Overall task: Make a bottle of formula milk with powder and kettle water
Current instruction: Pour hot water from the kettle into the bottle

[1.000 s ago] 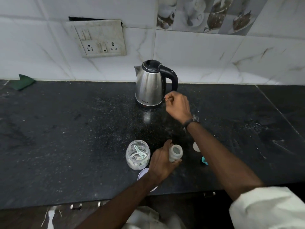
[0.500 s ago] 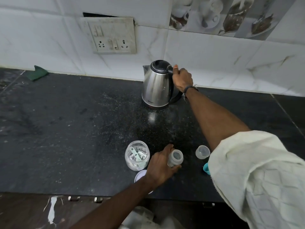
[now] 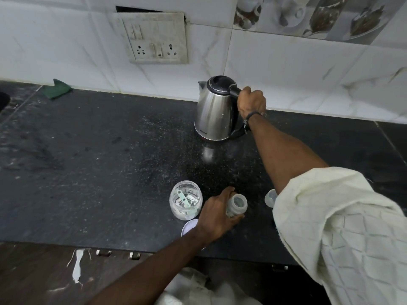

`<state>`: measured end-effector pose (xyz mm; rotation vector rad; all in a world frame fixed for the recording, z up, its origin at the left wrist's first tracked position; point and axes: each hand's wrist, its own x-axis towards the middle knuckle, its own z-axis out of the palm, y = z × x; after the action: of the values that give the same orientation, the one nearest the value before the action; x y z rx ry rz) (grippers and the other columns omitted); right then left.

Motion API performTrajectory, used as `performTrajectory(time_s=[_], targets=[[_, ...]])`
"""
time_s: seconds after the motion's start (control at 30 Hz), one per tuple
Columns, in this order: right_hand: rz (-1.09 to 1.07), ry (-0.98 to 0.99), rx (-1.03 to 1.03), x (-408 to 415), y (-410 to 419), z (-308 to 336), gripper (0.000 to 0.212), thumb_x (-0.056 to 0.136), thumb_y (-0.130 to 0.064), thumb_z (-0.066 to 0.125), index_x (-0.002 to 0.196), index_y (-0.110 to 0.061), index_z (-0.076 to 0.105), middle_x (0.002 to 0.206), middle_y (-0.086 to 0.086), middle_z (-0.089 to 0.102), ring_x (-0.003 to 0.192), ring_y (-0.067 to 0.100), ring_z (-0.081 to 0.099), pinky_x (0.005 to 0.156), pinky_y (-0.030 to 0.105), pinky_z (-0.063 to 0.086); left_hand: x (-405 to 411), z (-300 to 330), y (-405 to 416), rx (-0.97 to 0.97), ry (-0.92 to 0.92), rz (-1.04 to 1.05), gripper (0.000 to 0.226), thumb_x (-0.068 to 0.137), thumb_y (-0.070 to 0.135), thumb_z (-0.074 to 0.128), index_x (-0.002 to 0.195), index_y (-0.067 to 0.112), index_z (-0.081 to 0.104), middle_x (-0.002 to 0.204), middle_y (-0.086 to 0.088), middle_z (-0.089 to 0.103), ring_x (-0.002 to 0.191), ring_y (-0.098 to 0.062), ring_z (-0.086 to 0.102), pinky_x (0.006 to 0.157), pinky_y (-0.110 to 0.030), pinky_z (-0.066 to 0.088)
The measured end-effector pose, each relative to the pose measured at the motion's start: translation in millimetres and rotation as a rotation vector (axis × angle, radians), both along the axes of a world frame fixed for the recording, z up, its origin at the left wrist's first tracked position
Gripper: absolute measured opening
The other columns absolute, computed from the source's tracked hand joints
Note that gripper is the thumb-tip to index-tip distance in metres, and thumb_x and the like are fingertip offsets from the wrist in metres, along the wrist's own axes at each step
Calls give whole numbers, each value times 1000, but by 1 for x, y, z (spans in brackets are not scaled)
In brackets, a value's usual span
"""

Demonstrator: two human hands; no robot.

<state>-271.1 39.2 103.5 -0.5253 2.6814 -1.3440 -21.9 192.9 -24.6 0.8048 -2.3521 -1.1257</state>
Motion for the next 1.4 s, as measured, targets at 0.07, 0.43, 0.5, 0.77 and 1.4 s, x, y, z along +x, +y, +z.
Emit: performTrajectory(time_s=[0.07, 0.43, 0.5, 0.77, 1.4], targets=[[2, 8, -9, 4, 8, 0, 35, 92, -31, 43, 82, -4, 63, 89, 15, 67, 85, 33, 60, 68, 30, 36, 0, 0, 0, 9, -8, -1, 74, 69, 41, 82, 132, 19, 49, 111, 2, 72, 98, -23, 68, 79, -27, 48], [78, 69, -66, 33, 82, -13, 44, 88, -28, 45, 46, -20, 37, 46, -7, 37, 44, 12, 35, 43, 24, 24, 0, 2, 1, -7, 25, 16, 73, 66, 38, 86, 127, 15, 53, 105, 2, 74, 94, -22, 68, 72, -14, 35], [81, 69, -86, 35, 96, -14, 44, 87, -27, 48, 44, -21, 37, 45, -8, 35, 42, 10, 32, 43, 23, 24, 0, 2, 1, -13, 34, 11, 71, 66, 37, 85, 126, 15, 53, 105, 2, 73, 94, -24, 68, 73, -18, 38], [201, 142, -120, 25, 138, 17, 42, 83, -22, 54, 44, -20, 38, 45, -5, 34, 44, 12, 30, 45, 24, 26, 2, 4, 2, 38, 33, -4, 70, 67, 36, 84, 128, 21, 53, 107, 4, 73, 97, -19, 69, 83, -34, 53], [786, 635, -20, 19, 161, 102, 26, 65, -14, 51, 46, -3, 37, 44, 9, 30, 46, 17, 23, 46, 27, 20, 0, -2, 5, 26, 31, 32, 79, 67, 38, 85, 134, 17, 48, 115, 2, 71, 103, -19, 68, 85, -23, 46]])
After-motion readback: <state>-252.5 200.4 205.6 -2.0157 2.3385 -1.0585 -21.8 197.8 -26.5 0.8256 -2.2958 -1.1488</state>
